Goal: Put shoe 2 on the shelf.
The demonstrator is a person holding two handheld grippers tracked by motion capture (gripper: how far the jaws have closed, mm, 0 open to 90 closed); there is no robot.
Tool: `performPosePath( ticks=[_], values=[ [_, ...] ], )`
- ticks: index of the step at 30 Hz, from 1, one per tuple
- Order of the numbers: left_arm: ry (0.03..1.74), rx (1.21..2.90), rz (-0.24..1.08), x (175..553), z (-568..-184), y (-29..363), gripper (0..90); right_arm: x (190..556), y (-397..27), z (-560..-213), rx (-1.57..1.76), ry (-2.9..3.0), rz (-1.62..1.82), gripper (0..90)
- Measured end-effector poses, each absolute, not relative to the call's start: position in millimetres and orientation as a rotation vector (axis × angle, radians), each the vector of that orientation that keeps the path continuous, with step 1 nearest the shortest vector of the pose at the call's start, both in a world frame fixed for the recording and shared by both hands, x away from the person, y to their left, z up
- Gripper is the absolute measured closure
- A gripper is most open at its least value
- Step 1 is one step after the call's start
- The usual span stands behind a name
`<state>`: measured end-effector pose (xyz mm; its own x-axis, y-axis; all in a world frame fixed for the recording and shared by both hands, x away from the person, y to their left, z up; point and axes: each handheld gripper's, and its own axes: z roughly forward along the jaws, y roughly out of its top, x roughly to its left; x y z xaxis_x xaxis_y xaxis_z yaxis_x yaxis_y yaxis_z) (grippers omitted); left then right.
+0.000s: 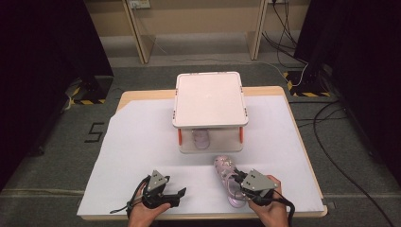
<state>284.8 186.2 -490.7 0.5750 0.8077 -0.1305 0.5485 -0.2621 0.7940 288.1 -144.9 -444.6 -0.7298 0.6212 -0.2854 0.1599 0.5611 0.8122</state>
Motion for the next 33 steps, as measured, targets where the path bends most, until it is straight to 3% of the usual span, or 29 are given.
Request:
performPosePath(
  ticks=[13, 33],
  values=[
    [1.092, 1.942, 0.393, 284.7, -490.6, 186.4, 20.2, 309.7, -140.1, -441.4, 0.650, 2.173, 1.075, 82.4],
    [1.084, 1.946, 0.390, 283.1, -491.7, 185.0, 20.2, 382.7, -103.2, -454.5, 0.666, 2.101, 0.942, 82.4]
  ],
)
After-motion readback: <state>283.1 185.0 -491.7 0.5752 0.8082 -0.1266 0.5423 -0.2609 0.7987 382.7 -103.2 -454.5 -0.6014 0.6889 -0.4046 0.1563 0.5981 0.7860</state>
